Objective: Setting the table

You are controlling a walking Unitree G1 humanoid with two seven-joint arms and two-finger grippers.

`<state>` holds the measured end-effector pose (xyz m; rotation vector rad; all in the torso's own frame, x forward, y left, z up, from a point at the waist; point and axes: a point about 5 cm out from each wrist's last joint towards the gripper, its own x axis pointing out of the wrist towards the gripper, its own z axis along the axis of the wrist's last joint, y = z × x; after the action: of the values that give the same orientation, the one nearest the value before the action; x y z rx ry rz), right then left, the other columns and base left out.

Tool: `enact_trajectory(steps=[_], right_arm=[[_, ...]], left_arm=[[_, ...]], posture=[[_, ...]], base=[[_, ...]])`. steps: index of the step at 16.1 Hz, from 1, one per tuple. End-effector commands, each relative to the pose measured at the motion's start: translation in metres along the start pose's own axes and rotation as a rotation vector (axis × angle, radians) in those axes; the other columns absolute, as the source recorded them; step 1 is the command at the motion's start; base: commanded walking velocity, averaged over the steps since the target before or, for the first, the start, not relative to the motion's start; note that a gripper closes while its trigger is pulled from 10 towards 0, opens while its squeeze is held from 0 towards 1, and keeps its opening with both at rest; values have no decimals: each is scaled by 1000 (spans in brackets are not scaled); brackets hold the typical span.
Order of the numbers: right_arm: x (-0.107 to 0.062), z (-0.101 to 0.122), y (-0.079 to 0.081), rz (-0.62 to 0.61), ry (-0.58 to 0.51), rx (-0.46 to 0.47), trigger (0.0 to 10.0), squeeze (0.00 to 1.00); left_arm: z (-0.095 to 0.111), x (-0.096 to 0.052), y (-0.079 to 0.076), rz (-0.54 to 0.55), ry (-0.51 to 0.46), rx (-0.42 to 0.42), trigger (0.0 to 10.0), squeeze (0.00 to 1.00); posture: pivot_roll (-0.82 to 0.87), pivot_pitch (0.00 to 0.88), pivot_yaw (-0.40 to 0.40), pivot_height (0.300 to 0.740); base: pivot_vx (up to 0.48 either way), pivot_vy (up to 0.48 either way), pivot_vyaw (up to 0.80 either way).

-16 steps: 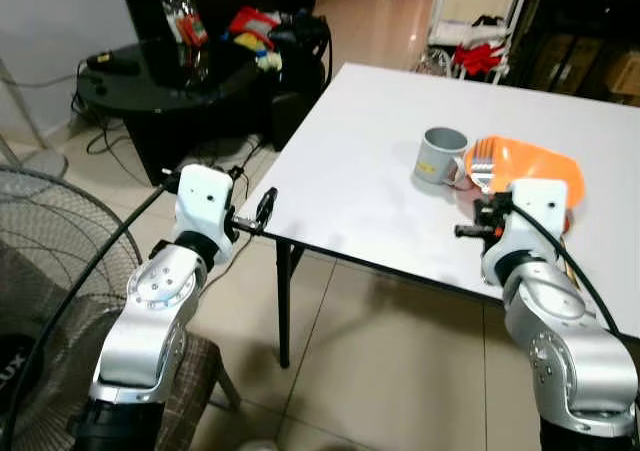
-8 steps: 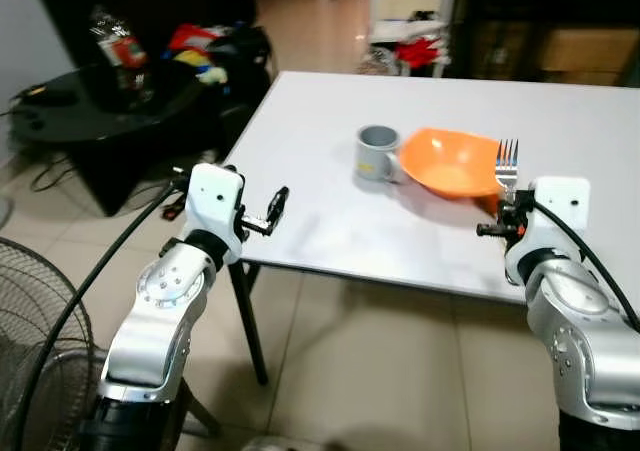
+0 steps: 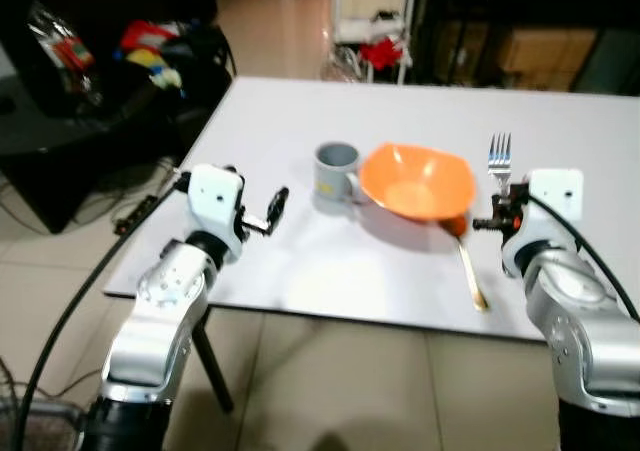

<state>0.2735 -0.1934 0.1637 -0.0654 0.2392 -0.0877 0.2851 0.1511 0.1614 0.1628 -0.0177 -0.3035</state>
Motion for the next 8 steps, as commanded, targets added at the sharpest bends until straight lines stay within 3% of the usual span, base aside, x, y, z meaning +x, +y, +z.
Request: enact_trajectory(steps=[1, 6, 8], right_arm=[[0, 3, 8, 47, -12, -5, 10000, 0], [4, -3, 6, 67, -2, -19, 10000, 0], [13, -10, 8, 107, -9, -48, 10000, 0]], left_arm=[[1, -1, 7, 29, 3, 1, 10000, 0], [2, -6, 4, -45, 15, 22, 10000, 0], [1, -10, 0, -111, 29, 15, 10000, 0]], posture=[[110, 0, 12, 740], [124, 0, 11, 740], [129, 0, 15, 740]], base=[[0, 0, 0], [0, 0, 0], [0, 0, 0]])
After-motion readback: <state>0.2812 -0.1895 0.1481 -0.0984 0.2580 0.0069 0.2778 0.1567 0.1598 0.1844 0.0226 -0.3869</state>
